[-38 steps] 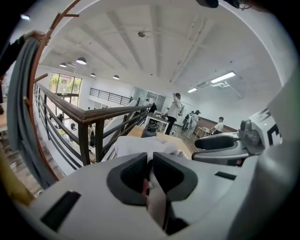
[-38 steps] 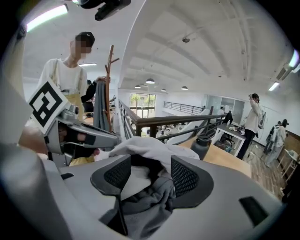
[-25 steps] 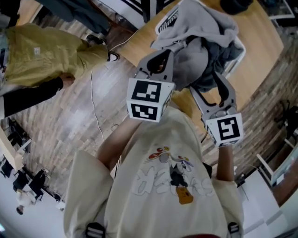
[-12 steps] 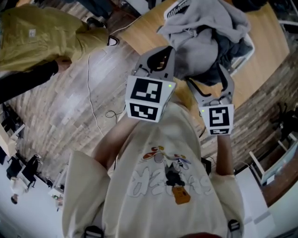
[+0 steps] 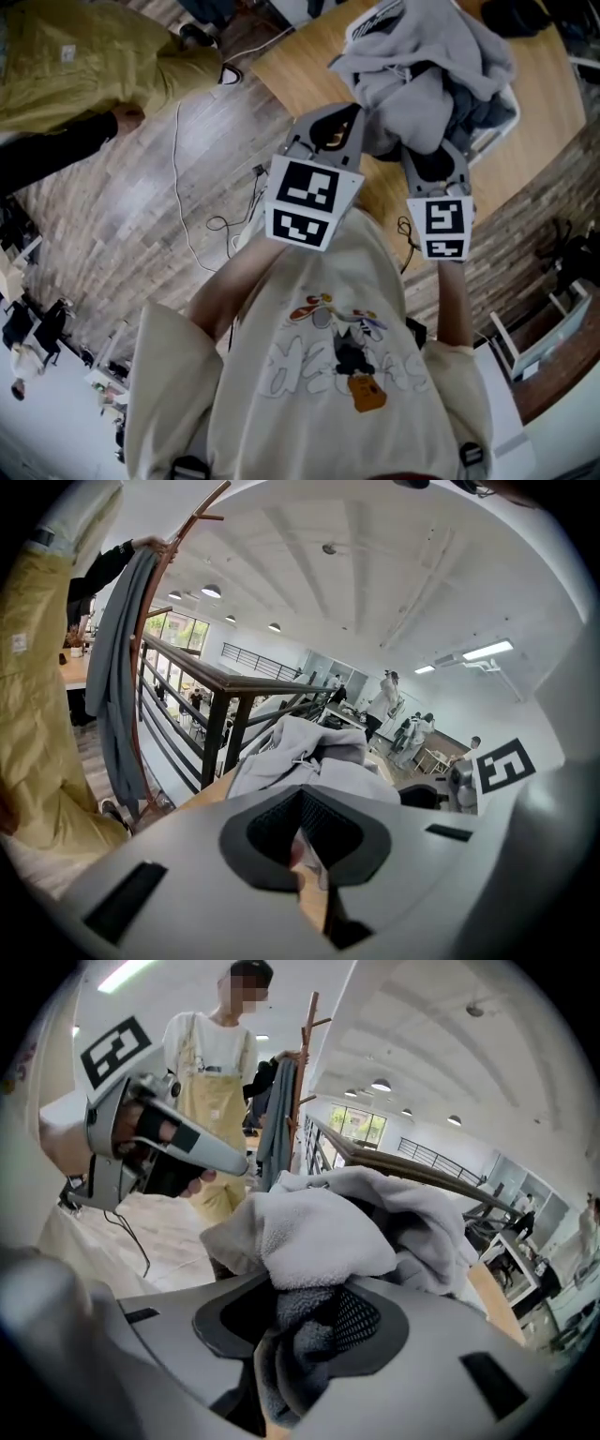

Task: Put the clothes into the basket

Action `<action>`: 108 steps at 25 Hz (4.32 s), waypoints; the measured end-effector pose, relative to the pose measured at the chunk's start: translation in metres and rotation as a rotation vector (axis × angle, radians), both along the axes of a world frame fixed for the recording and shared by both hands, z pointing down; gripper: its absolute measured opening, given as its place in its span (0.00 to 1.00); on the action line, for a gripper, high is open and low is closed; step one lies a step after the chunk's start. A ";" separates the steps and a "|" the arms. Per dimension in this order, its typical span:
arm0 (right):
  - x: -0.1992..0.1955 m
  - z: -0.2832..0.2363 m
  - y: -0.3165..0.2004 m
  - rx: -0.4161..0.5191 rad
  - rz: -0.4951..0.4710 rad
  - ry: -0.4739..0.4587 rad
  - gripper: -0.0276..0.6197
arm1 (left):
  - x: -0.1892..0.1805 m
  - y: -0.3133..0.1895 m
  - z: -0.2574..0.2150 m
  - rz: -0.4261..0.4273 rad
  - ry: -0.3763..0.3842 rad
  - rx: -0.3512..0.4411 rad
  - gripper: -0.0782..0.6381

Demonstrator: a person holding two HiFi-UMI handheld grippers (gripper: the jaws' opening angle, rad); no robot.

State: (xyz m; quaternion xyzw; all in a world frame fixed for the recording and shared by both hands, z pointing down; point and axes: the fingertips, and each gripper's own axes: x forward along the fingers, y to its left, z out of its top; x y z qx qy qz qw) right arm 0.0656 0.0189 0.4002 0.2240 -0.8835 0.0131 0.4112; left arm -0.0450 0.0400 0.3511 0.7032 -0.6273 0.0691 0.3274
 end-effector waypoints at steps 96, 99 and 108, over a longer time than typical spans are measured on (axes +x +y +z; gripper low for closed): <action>-0.009 -0.037 -0.125 -0.093 0.237 -0.286 0.49 | 0.025 -0.113 -0.001 0.113 0.058 -0.049 0.11; -0.008 -0.043 -0.113 -0.084 0.236 -0.300 0.49 | 0.026 -0.098 -0.008 0.103 0.052 -0.038 0.11; -0.028 -0.057 -0.064 -0.075 0.125 -0.312 0.49 | 0.014 -0.050 -0.011 0.047 0.043 -0.028 0.11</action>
